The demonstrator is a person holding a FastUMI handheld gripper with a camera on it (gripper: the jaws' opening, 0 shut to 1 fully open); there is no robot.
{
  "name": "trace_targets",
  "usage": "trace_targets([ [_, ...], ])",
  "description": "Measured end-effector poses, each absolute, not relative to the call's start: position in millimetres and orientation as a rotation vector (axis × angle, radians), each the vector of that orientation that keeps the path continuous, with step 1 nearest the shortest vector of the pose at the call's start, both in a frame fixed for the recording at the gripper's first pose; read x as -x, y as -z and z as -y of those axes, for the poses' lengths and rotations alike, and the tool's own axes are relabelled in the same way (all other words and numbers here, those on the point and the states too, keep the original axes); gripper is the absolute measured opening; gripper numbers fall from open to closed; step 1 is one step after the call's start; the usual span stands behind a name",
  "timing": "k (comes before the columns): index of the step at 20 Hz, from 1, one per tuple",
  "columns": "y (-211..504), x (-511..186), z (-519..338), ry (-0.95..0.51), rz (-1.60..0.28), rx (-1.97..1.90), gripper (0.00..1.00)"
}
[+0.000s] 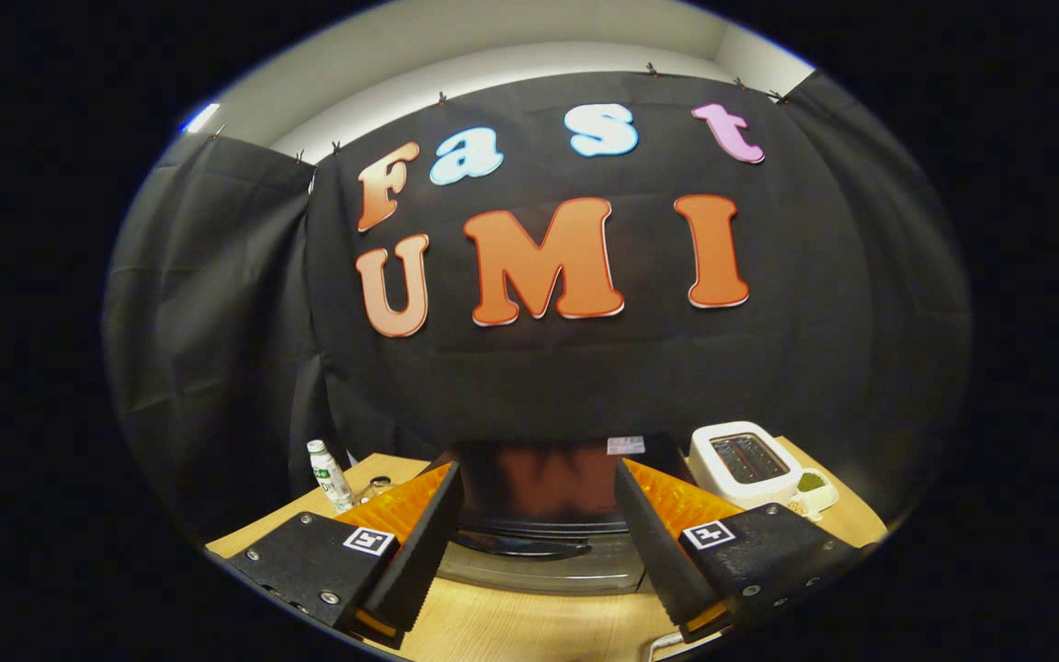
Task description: Open the toaster oven, put the food inside, and close the toaster oven door.
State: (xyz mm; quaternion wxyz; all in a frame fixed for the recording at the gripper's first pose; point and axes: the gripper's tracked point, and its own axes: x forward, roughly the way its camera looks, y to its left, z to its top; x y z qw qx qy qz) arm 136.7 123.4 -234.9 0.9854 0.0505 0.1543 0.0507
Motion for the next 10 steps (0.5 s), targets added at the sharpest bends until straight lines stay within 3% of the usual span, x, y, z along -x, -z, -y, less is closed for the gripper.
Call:
trace_targets([
  [10, 315.7, -172.1, -137.7, -0.035, -0.433, -0.052, 0.98],
])
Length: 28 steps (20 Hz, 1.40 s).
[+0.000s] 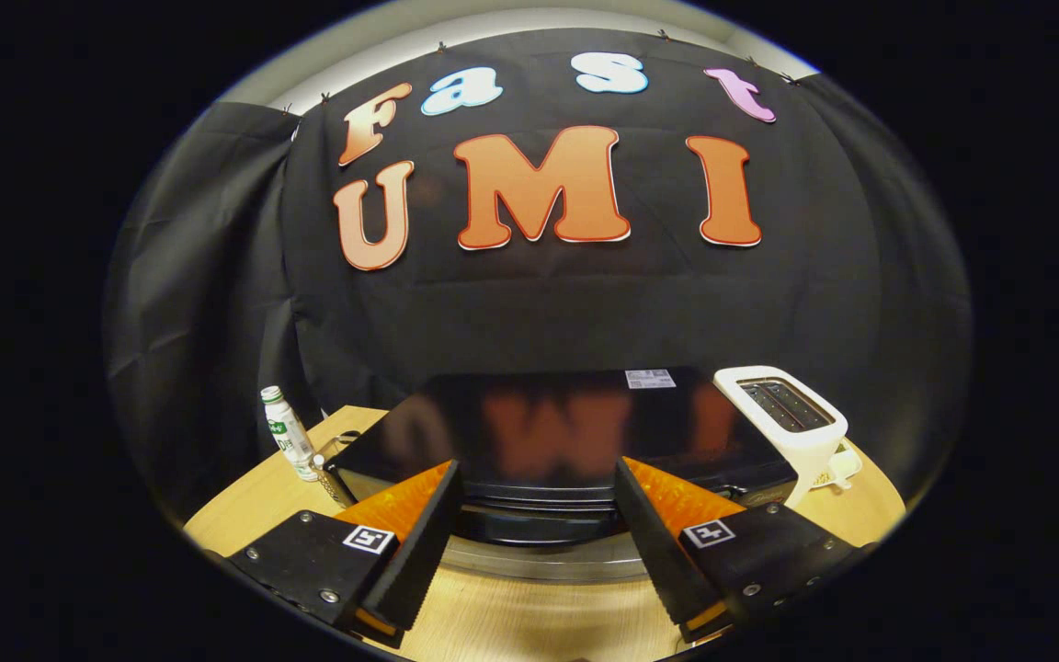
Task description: Open the toaster oven, put the food inside, and close the toaster oven door.
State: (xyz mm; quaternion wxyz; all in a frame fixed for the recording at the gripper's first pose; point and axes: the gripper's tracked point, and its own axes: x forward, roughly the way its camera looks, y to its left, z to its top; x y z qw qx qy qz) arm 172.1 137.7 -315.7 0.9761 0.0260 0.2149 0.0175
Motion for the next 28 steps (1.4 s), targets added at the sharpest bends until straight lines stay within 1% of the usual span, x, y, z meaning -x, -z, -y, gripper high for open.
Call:
trace_targets([
  [1, 313.0, -176.6, -136.6, -0.025, -0.404, -0.034, 0.98],
  [4, 318.7, -171.9, -142.4, -0.012, -0.409, 0.012, 0.98],
  [6, 315.1, -160.8, -142.5, -0.005, -0.38, 0.02, 0.99],
  [8, 313.0, -154.1, -146.1, -0.013, -0.365, -0.023, 0.96],
  [12, 318.0, -118.2, -149.2, -0.038, -0.37, -0.003, 0.95],
  [15, 329.1, -78.7, -159.8, -0.089, -0.422, -0.023, 0.94],
  [18, 371.2, -45.3, -173.0, -0.148, -0.582, -0.119, 0.94],
  [19, 388.3, -37.4, -170.7, -0.142, -0.629, -0.134, 0.94],
  [24, 430.8, -20.2, -157.2, -0.08, -0.715, -0.201, 0.93],
  [26, 448.3, -8.4, -158.9, -0.079, -0.764, -0.192, 0.92],
  [28, 440.7, -8.6, -155.0, -0.07, -0.722, -0.176, 0.91],
])
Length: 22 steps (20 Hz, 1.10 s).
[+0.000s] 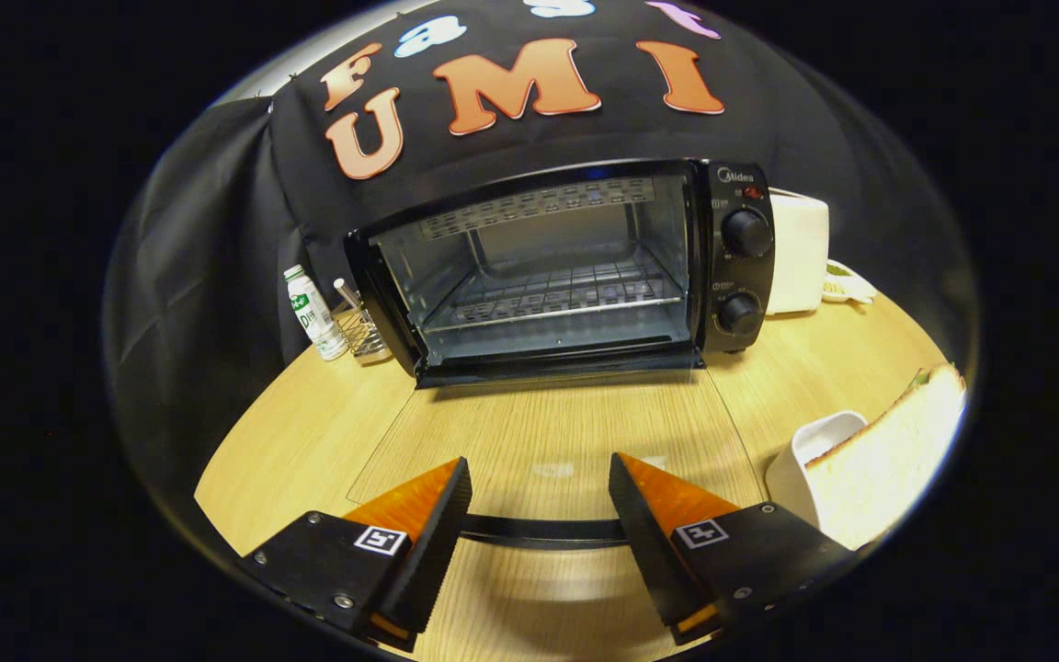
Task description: Open the toaster oven, put the food inside, and close the toaster oven door.
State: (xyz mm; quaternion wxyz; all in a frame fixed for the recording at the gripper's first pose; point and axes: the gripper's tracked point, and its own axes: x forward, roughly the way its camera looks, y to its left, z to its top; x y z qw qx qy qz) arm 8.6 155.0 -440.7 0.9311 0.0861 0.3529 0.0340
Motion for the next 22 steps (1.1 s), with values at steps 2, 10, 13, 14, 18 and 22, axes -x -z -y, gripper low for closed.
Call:
trace_targets([
  [2, 442.4, -14.8, -154.4, -0.066, -0.734, -0.181, 0.88],
  [10, 374.3, -12.4, -135.6, -0.121, -0.657, -0.199, 0.91],
  [13, 338.2, -6.7, -110.3, -0.145, -0.614, -0.11, 0.96],
  [14, 326.2, -5.6, -101.0, -0.154, -0.599, -0.082, 0.98],
  [18, 279.8, 3.0, -52.6, -0.136, -0.56, -0.054, 0.98],
  [22, 260.1, 6.1, 9.7, -0.066, -0.559, -0.062, 0.99],
])
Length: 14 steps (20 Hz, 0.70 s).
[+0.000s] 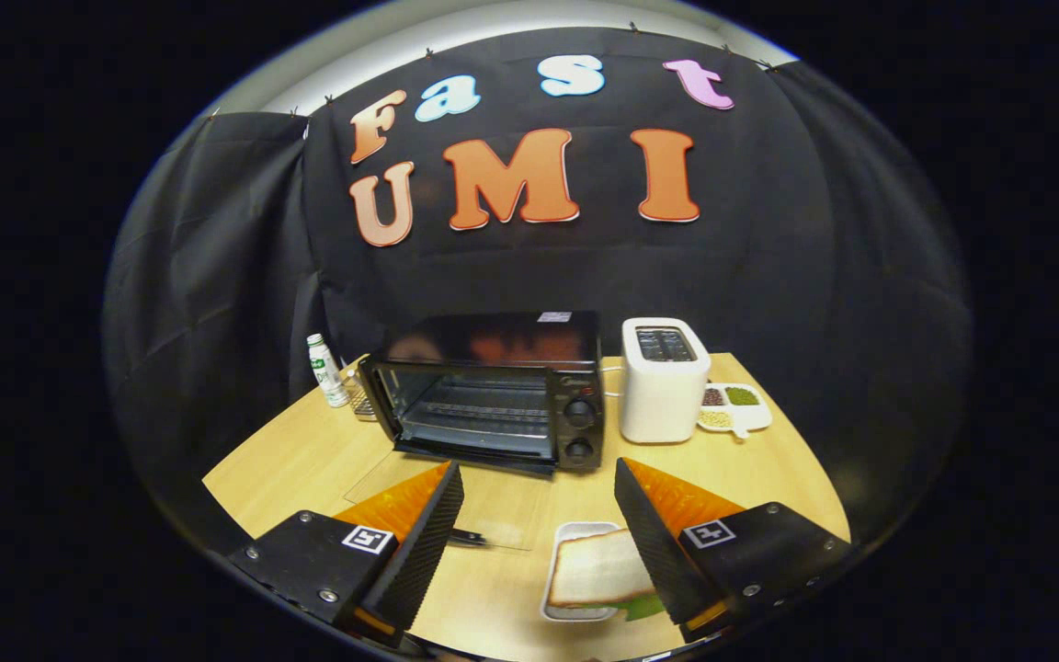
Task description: Open the toaster oven, put the food inside, and close the toaster oven door.
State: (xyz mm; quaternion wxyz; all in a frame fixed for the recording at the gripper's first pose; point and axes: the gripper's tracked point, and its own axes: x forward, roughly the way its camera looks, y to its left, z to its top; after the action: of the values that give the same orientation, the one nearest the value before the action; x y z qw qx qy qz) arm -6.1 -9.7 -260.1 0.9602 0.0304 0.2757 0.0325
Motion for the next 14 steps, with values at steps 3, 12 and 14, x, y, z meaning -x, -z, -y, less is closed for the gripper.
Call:
trace_targets([
  [3, 266.0, 16.8, 48.2, -0.037, -0.592, -0.107, 0.98],
  [12, 355.8, 49.3, 83.3, -0.034, -0.803, -0.38, 0.96],
  [14, 368.9, 52.9, 81.4, -0.062, -0.834, -0.444, 0.96],
])
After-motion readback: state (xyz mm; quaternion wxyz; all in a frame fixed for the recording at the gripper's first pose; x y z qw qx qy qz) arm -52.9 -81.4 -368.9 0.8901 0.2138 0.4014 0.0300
